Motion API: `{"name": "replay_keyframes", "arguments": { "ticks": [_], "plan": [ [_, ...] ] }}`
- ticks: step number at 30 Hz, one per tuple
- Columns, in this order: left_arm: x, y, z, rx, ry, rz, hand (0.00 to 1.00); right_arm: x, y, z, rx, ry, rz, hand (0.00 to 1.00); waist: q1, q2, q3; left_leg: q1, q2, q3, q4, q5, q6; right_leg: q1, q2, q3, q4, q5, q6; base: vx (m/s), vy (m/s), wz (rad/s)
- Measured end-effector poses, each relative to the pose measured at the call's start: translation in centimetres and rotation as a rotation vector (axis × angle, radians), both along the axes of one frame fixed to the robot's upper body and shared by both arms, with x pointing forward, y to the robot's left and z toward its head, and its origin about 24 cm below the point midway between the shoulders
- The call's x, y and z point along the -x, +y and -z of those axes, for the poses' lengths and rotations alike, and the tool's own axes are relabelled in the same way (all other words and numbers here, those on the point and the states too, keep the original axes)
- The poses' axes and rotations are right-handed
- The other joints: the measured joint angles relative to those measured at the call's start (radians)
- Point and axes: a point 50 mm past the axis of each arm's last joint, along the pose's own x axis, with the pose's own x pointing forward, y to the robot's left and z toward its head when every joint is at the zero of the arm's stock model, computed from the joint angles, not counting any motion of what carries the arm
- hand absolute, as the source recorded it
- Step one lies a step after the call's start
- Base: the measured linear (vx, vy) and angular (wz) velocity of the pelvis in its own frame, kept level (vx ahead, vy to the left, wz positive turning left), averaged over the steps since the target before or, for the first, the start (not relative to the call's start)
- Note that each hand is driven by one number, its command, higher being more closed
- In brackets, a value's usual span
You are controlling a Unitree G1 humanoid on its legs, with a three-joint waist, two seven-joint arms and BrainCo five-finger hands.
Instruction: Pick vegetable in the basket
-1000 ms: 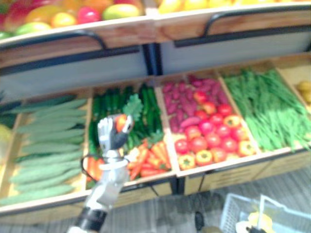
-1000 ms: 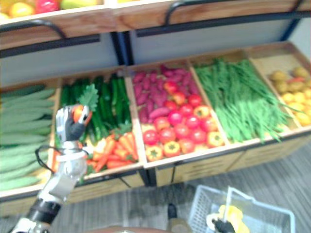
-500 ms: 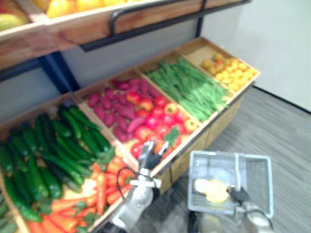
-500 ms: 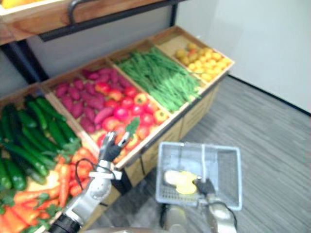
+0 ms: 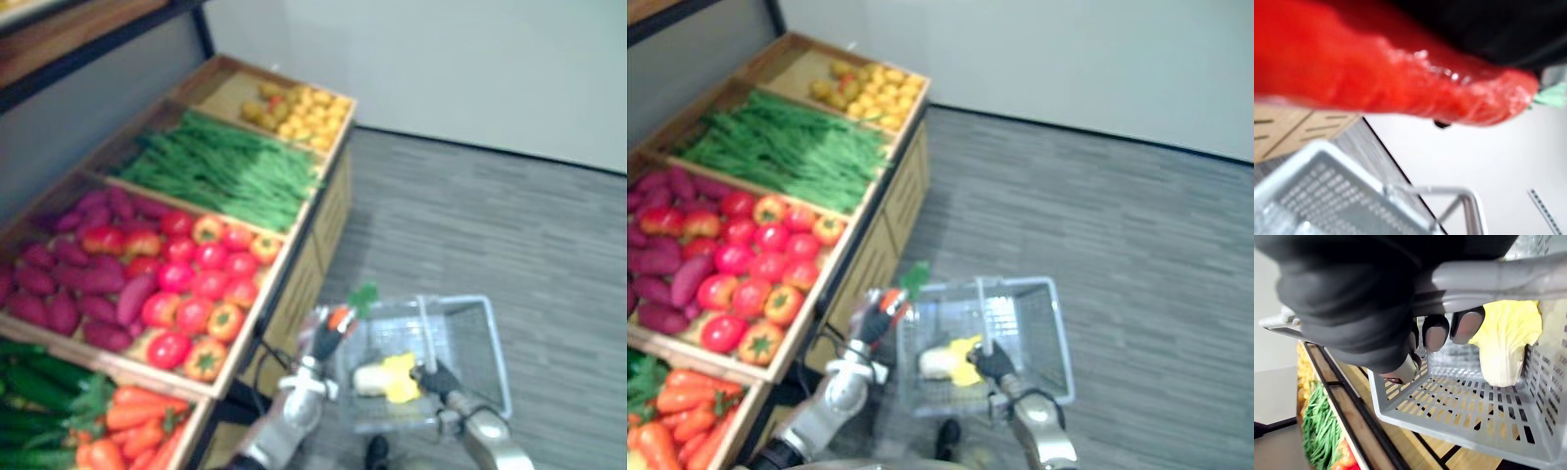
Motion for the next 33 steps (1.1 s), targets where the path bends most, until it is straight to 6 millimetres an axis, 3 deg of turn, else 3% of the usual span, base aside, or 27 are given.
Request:
{"name": "replay_keyframes", "arguments": {
  "ticks": [3, 5, 7, 8, 9, 13, 16, 22, 23, 33],
  "plan": [
    [0.7, -1.0, 0.7, -0.001, 0.035, 0.045, 1.00, -0.6, 1.4, -0.9, -0.024, -0.041, -0.070, 1.00, 0.002, 0.003, 0.001, -0.081, 0.012, -0.172, 0.040, -0.016, 0.013, 0.008, 0.045, 0.094, -0.055, 0.034, 0.003, -0.07, -0.027, -0.91],
    [1.4, -0.8, 1.8, -0.016, 0.089, 0.037, 1.00, -1.2, 2.4, -1.5, -0.037, -0.063, -0.138, 1.00, 0.011, 0.004, 0.003, -0.102, -0.022, -0.343, 0.057, -0.032, 0.004, 0.010, 0.069, 0.181, -0.075, 0.045, 0.010, -0.09, 0.048, -1.39],
    [2.4, -0.9, 2.9, -0.022, 0.146, 0.027, 1.00, -1.1, 2.9, -2.4, -0.063, -0.097, -0.228, 1.00, 0.015, 0.031, -0.001, -0.096, -0.064, -0.526, -0.024, -0.046, -0.031, -0.012, 0.098, 0.253, -0.076, 0.053, 0.023, -0.07, 0.096, -1.56],
    [2.4, -0.9, 3.1, -0.033, 0.155, 0.028, 1.00, -1.1, 3.1, -2.6, -0.075, -0.102, -0.237, 1.00, 0.015, 0.032, 0.000, -0.092, -0.065, -0.514, -0.040, -0.045, -0.029, -0.016, 0.092, 0.254, -0.078, 0.062, 0.029, -0.03, 0.147, -0.97],
    [2.2, -1.0, 3.6, -0.065, 0.175, 0.040, 1.00, -0.9, 3.1, -3.1, -0.110, -0.115, -0.237, 1.00, -0.005, 0.026, -0.002, -0.091, -0.077, -0.486, -0.072, -0.023, -0.016, -0.021, 0.073, 0.246, -0.101, 0.087, 0.046, 0.02, 0.138, -0.48],
    [2.5, -1.4, 4.4, -0.111, 0.218, 0.100, 1.00, -0.7, 3.3, -3.2, -0.163, -0.085, -0.248, 1.00, 0.001, 0.031, 0.002, -0.061, -0.103, -0.460, -0.101, -0.014, -0.008, 0.017, 0.053, 0.241, -0.186, 0.159, 0.060, 0.06, 0.147, -0.14],
    [2.5, -1.5, 4.9, -0.159, 0.227, 0.131, 1.00, 0.1, 3.6, -3.1, -0.210, -0.051, -0.252, 1.00, 0.003, 0.039, 0.007, -0.040, -0.111, -0.481, -0.131, -0.010, -0.004, 0.029, 0.048, 0.223, -0.187, 0.163, 0.061, 0.08, 0.130, 0.15],
    [1.5, -2.1, 5.0, -0.256, 0.229, 0.148, 1.00, 1.2, 5.1, -4.7, -0.284, -0.067, -0.322, 1.00, 0.000, 0.019, 0.026, -0.026, -0.134, -0.483, -0.175, 0.017, 0.009, 0.023, 0.030, 0.223, -0.194, 0.166, 0.066, 0.02, 0.077, 0.00],
    [1.5, -2.3, 5.0, -0.280, 0.225, 0.162, 0.00, 1.5, 5.4, -4.9, -0.307, -0.072, -0.332, 1.00, 0.000, 0.013, 0.031, -0.027, -0.140, -0.483, -0.179, 0.022, 0.012, 0.019, 0.024, 0.223, -0.194, 0.169, 0.070, -0.03, 0.079, 0.00],
    [2.4, -3.0, 5.6, -0.390, 0.193, 0.229, 0.00, 2.3, 7.9, -6.7, -0.403, -0.098, -0.423, 1.00, 0.002, -0.027, 0.053, -0.061, -0.181, -0.478, -0.195, 0.051, 0.046, -0.023, -0.017, 0.240, -0.194, 0.202, 0.090, -0.06, 0.074, 0.00]
  ]
}}
